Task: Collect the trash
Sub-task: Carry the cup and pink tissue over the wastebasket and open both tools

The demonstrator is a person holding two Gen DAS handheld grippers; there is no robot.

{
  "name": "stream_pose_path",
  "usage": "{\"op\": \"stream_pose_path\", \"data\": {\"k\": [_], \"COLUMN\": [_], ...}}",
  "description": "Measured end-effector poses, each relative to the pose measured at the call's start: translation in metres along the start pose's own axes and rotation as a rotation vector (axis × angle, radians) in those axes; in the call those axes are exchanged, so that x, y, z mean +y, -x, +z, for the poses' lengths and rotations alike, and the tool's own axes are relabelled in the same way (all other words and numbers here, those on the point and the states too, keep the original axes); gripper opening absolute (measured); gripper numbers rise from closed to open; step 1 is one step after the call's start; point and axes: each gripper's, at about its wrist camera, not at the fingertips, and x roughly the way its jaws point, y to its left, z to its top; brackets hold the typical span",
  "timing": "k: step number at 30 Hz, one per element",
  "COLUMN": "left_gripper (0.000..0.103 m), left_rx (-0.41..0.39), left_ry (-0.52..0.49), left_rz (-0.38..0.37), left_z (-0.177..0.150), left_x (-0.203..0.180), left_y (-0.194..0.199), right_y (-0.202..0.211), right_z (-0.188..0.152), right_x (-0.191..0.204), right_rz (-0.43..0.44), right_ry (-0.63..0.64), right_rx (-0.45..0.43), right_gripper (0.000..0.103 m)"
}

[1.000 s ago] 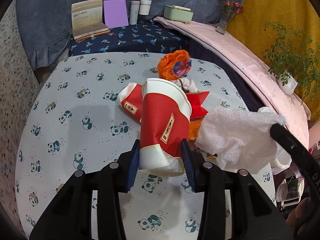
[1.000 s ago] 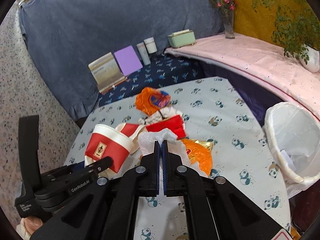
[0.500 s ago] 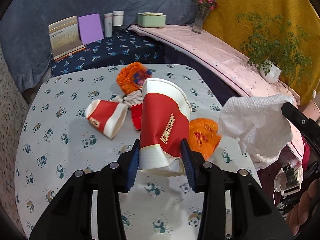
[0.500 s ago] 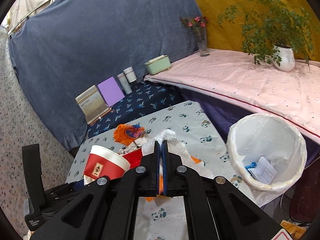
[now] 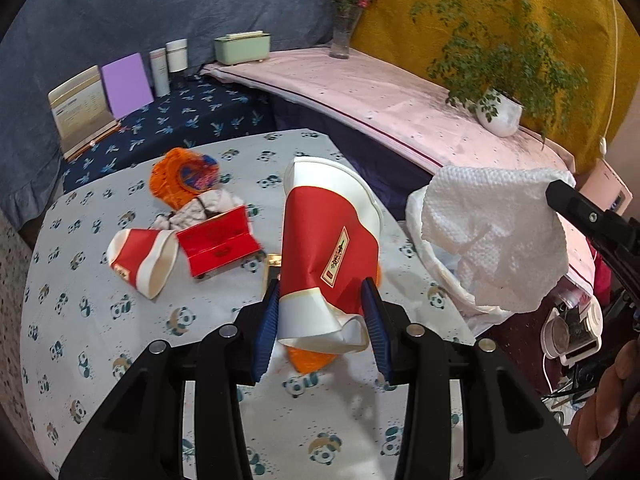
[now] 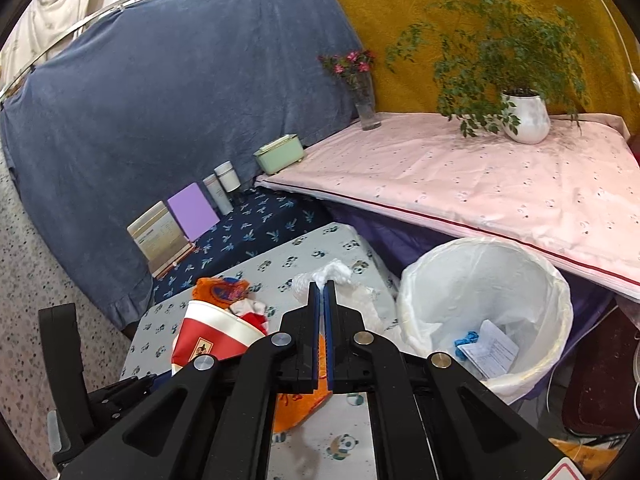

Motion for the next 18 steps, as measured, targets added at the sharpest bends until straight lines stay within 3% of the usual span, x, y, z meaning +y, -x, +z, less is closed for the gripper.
{"op": "stream_pose_path", "data": {"k": [18], "left_gripper": [0.039], "left_rx": [0.053], "left_ry": [-0.182], "left_rz": [-0.136], "left_z": [0.029], "left_x": [-0.113], "left_y": [-0.049], "right_y": [0.007], "right_z": [0.015], "right_x": [-0.103], "right_rz": [-0.176], "right_ry": [-0.118], "right_rx": [-0.036], "right_gripper": [0.003]}}
